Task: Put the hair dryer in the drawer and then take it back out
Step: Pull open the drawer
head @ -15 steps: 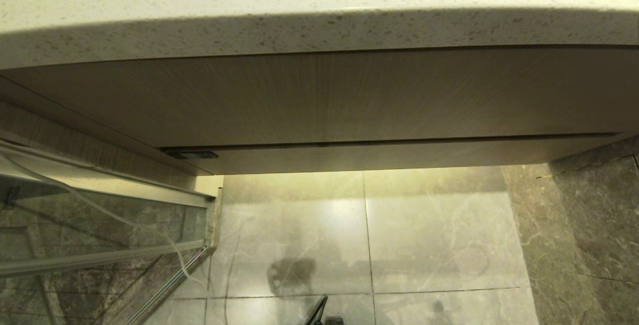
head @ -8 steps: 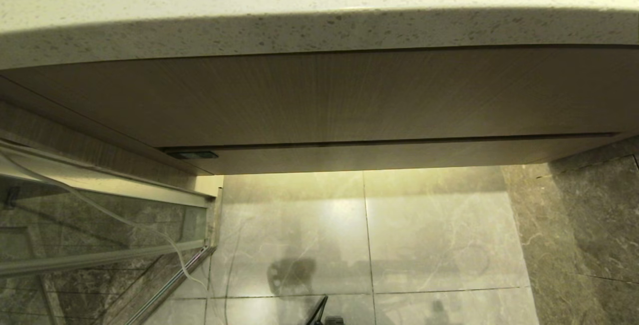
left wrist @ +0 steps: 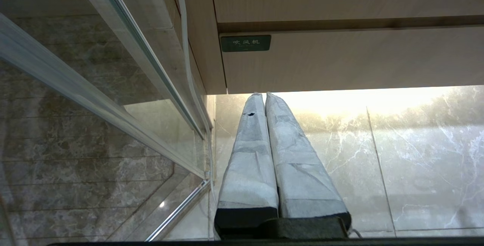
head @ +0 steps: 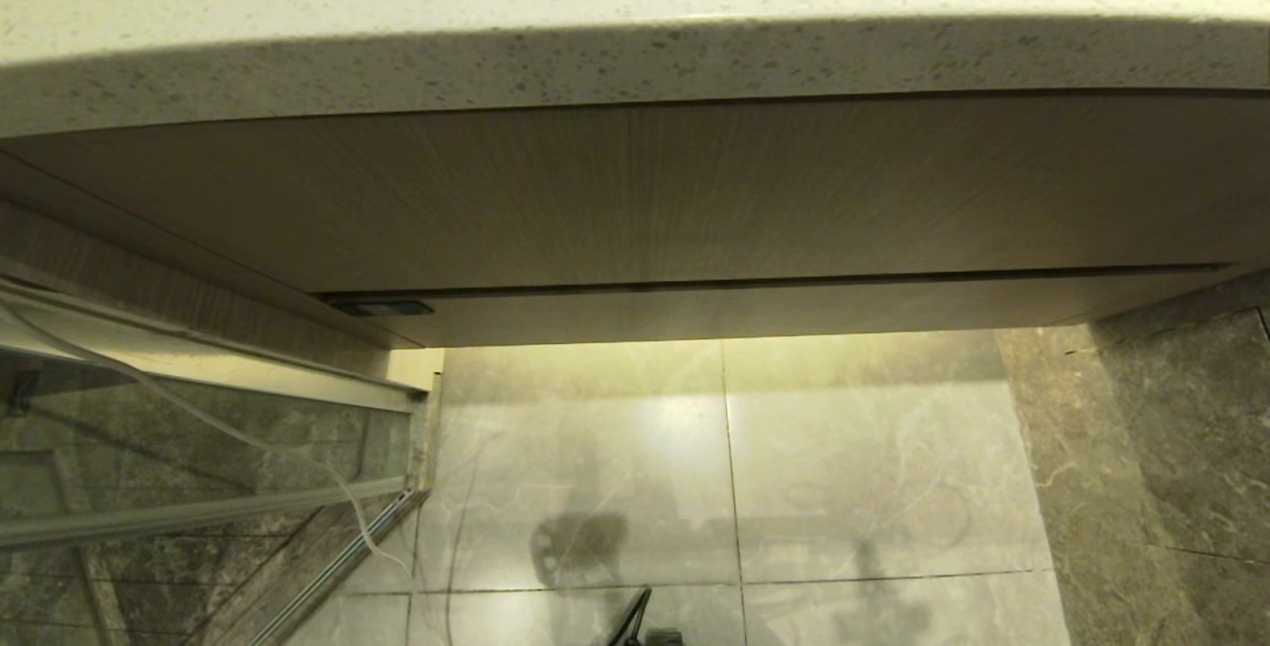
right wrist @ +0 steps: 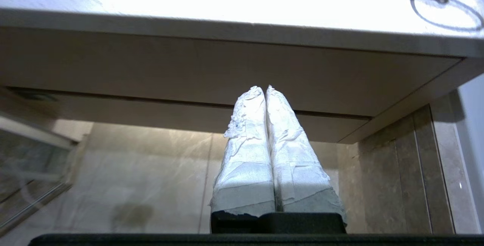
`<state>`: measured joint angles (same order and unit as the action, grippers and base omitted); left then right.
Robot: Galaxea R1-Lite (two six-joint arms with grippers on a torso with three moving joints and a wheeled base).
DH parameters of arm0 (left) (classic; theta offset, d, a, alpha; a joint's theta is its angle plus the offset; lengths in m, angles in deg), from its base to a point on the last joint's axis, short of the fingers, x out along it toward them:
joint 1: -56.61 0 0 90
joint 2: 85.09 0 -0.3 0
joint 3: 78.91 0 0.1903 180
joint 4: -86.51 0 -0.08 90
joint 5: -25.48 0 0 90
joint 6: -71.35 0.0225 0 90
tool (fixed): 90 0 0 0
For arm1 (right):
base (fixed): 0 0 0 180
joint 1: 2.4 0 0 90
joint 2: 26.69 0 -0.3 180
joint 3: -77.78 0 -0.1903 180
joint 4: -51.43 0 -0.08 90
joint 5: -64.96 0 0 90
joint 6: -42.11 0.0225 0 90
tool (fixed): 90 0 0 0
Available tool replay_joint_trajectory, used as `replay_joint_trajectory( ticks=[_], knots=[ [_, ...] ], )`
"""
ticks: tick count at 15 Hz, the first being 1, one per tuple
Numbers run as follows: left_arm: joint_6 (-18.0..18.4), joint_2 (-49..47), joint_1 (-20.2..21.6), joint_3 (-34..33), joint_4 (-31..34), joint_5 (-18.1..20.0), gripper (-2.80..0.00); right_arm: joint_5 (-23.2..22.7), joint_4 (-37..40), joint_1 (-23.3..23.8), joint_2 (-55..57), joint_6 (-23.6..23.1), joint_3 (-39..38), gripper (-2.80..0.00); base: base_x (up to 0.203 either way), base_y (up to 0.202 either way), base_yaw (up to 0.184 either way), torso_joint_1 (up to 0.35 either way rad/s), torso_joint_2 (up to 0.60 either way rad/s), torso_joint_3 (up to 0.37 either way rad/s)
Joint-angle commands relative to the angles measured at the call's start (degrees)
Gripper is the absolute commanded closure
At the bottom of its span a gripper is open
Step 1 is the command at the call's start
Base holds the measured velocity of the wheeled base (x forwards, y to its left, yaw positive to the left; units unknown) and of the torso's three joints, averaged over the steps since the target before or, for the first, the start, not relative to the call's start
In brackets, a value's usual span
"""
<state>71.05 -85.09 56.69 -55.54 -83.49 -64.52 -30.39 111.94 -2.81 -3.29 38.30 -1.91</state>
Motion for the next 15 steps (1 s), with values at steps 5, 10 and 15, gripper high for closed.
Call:
replay_joint_trajectory(
  ticks=[5, 10, 15],
  knots=[
    [-0.05, 0.0, 0.01, -2.29, -0.09, 0.0, 0.0, -21.07, 49.65, -5.83, 21.73, -4.19, 29.23, 0.0, 0.0, 0.0, 0.0, 0.0, 0.0, 0.0],
    [-0.04, 0.0, 0.01, -2.29, -0.09, 0.0, 0.0, -30.64, 50.53, -8.67, 20.0, -10.59, 24.38, 0.0, 0.0, 0.0, 0.0, 0.0, 0.0, 0.0],
    [-0.05, 0.0, 0.01, -2.29, -0.09, 0.0, 0.0, -9.44, 50.53, -7.69, 20.06, -24.07, 9.05, 0.0, 0.0, 0.0, 0.0, 0.0, 0.0, 0.0]
  ],
)
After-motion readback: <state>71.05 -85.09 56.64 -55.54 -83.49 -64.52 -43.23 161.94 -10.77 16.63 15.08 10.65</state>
